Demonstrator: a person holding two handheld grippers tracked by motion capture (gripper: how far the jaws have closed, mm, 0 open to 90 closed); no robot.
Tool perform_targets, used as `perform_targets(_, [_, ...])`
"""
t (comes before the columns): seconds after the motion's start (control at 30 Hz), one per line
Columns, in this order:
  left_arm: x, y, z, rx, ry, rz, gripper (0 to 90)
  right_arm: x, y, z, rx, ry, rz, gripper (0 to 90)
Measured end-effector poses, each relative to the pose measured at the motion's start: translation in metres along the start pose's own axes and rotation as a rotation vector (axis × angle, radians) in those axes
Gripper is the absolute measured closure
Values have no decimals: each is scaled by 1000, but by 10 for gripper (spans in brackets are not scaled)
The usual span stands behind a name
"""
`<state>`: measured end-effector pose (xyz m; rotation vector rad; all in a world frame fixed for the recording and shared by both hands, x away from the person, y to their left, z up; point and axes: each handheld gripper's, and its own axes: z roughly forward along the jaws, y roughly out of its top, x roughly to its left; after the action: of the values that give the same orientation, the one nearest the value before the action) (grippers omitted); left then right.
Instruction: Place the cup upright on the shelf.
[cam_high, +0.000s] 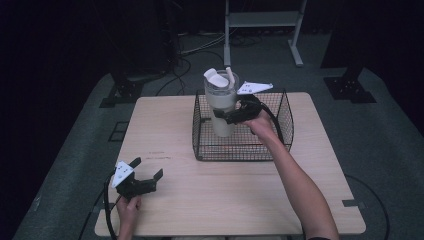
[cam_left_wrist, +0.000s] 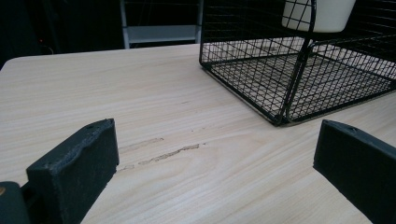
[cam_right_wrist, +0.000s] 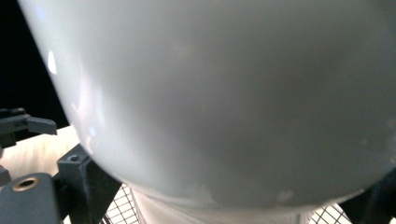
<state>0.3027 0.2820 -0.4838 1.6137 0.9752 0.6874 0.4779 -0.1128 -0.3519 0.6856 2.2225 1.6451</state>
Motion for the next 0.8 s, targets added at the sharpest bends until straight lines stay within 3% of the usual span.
perform_targets(0.8, [0,0,0,-2,0,1,0,-17,-20,23,47,-7,28,84])
